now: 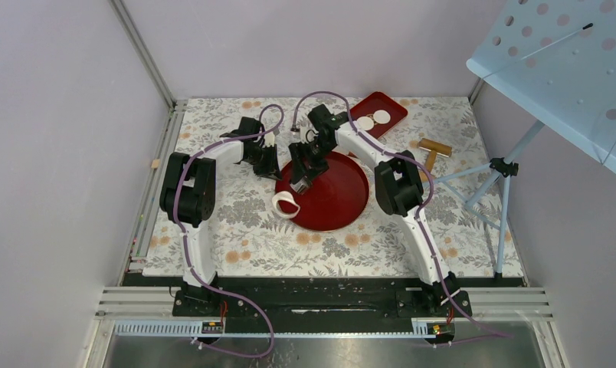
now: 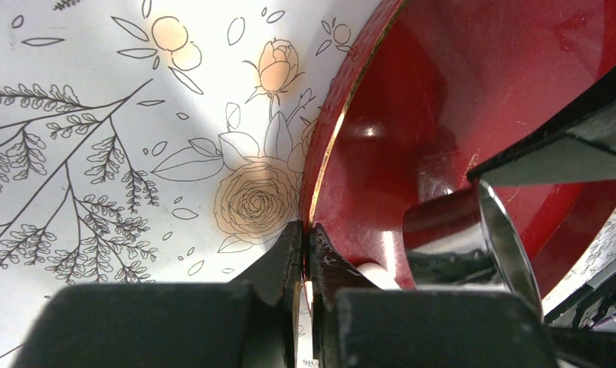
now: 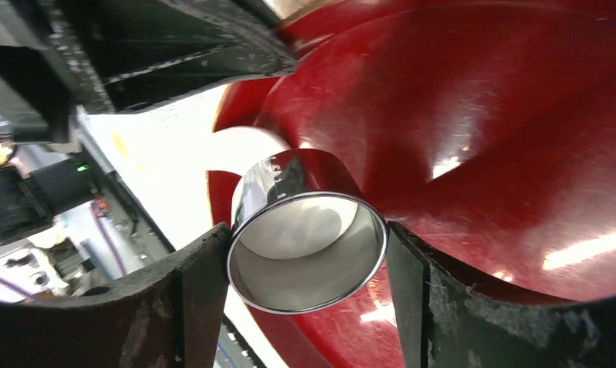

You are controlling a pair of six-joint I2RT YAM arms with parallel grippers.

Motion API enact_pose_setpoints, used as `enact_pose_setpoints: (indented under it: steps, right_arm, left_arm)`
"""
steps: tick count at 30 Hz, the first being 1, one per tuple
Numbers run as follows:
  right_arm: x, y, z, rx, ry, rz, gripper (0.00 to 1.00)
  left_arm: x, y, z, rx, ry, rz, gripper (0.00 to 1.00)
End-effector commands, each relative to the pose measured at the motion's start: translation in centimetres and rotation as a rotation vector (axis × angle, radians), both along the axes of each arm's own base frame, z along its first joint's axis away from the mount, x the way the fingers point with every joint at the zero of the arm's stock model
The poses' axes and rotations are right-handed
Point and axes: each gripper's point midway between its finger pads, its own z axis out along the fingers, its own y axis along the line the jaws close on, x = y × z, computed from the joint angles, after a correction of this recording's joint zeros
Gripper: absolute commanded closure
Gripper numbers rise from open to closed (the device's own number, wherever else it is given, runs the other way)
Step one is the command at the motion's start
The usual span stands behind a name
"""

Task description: Roll out the dumpling wrappers from the dough

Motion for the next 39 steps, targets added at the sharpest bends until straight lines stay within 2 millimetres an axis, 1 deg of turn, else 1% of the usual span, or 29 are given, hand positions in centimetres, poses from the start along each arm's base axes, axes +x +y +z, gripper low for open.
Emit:
enact_pose_setpoints:
  steps: [1,7,11,14,16,18,21,23,24,28,29,31,32,34,35,36,37,39]
  right_arm:
    - [1.7,-1.4,1.8,-0.092,-0.172,0.031,1.00]
    - [2.5,-2.7,2.8,-0.169,-0.290,0.062,1.00]
    - [3.3,-3.8,4.7,-0.212,-0.394,0.080,1.00]
    - [4.6,-5.8,6.0,-0.327,-0.531,0.105,1.00]
    - [5.3,-7.7,6.6,-0.413,-0.605,0.133,1.00]
    - [5.6,-9.5,6.8,-0.496,-0.651,0.143,1.00]
    - [5.4,-11.7,6.4,-0.574,-0.711,0.142,1.00]
    - [4.7,-12.9,5.7,-0.600,-0.734,0.136,1.00]
    - [4.0,-13.6,4.9,-0.616,-0.725,0.140,1.00]
    - [2.4,-15.0,3.7,-0.642,-0.699,0.137,1.00]
    - [2.1,-15.1,3.4,-0.643,-0.691,0.137,0.99]
    - [1.4,-15.2,2.9,-0.634,-0.679,0.143,0.94]
    - [1.2,-15.1,2.9,-0.626,-0.675,0.145,0.89]
    - [0.6,-14.8,2.8,-0.604,-0.662,0.157,0.75]
    - [0.4,-14.6,2.8,-0.592,-0.660,0.163,0.65]
    - [0.2,-14.4,2.9,-0.580,-0.655,0.170,0.60]
    - [-0.1,-14.2,3.1,-0.566,-0.647,0.177,0.54]
    - [-0.7,-13.8,3.7,-0.531,-0.631,0.191,0.37]
  left_arm:
    - [0.4,0.3,-0.3,-0.005,-0.001,0.021,1.00]
    - [0.4,0.3,-0.3,-0.005,-0.001,0.020,1.00]
    - [0.4,0.3,-0.3,-0.003,-0.002,0.022,1.00]
    - [0.5,0.3,-0.2,-0.003,-0.003,0.023,1.00]
    - [0.5,0.3,-0.2,-0.002,-0.003,0.023,1.00]
    - [0.4,0.3,-0.3,-0.001,-0.002,0.024,1.00]
    - [0.5,0.3,-0.2,-0.003,-0.005,0.023,1.00]
    - [0.5,0.3,-0.1,-0.005,-0.008,0.023,1.00]
    - [0.5,0.3,-0.1,-0.004,-0.007,0.026,1.00]
    - [0.5,0.4,-0.2,-0.002,-0.010,0.030,1.00]
    - [0.5,0.4,-0.2,-0.002,-0.010,0.030,0.98]
    - [0.5,0.4,-0.1,-0.002,-0.010,0.030,0.96]
    - [0.5,0.4,-0.2,-0.001,-0.009,0.031,0.96]
    - [0.5,0.4,-0.1,-0.002,-0.012,0.030,0.96]
    - [0.5,0.4,-0.1,-0.002,-0.012,0.030,0.95]
    - [0.5,0.5,-0.1,-0.001,-0.013,0.032,0.93]
    - [0.5,0.5,-0.1,-0.002,-0.013,0.032,0.91]
    - [0.5,0.5,-0.1,-0.003,-0.014,0.031,0.90]
